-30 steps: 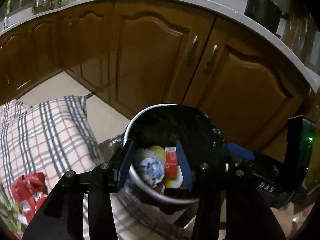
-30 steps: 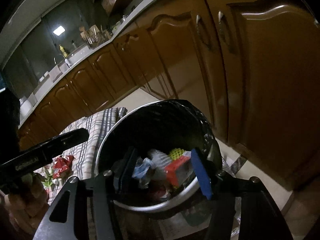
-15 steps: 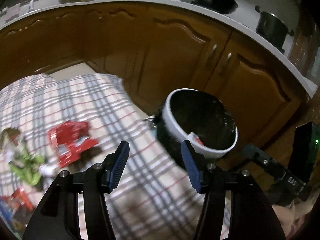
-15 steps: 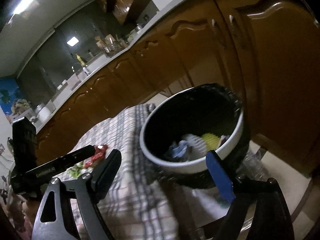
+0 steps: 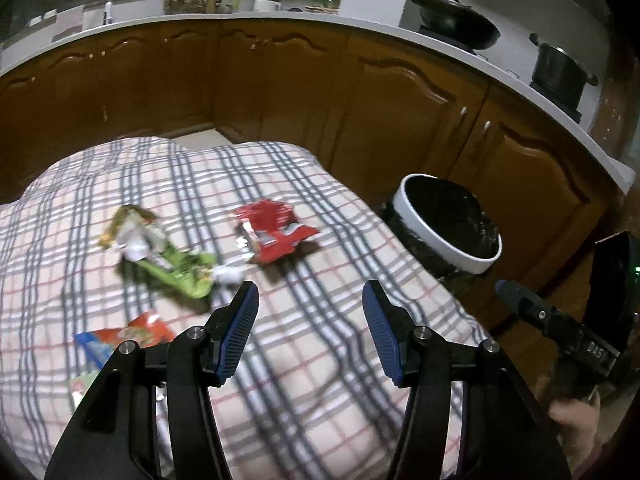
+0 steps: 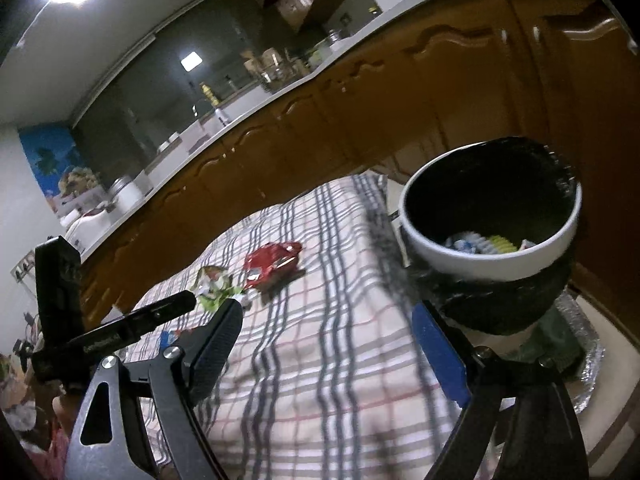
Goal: Collect trash
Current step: 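Move both grippers back from the bin toward the remaining wrappers, then grasp the green milk carton with the left gripper while the right grasps the cartoon snack bag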
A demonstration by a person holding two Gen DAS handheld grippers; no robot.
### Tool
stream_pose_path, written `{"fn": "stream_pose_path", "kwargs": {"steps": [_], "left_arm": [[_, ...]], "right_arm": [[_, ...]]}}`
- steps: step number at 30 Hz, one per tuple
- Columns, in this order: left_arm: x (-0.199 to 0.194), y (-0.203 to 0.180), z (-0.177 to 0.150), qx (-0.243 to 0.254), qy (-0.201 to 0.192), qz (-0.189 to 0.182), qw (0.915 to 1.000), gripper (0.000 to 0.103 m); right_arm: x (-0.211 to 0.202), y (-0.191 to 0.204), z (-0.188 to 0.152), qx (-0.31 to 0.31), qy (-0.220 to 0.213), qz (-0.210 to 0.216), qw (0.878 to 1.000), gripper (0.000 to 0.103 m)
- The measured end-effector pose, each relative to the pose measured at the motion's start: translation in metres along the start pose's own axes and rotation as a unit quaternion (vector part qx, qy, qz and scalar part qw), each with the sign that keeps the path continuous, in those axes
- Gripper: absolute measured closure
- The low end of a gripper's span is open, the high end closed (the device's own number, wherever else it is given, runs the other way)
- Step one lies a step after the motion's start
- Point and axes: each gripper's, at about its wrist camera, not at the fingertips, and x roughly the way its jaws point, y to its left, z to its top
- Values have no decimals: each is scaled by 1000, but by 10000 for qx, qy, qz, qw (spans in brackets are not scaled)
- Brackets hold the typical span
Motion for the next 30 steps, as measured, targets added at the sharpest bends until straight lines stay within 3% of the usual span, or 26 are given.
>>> {"fn": "stream_pose_path", "kwargs": {"steps": [19,30], "left_arm": [[-53,71,-42,-457,16,660,9968,45],[-61,93,-67,-544,220,1042,9928,38]], "right_arm": [[32,67,-28,-591,439,472,9962,16],[61,103,-37,-994,863,721,9887,45]]}}
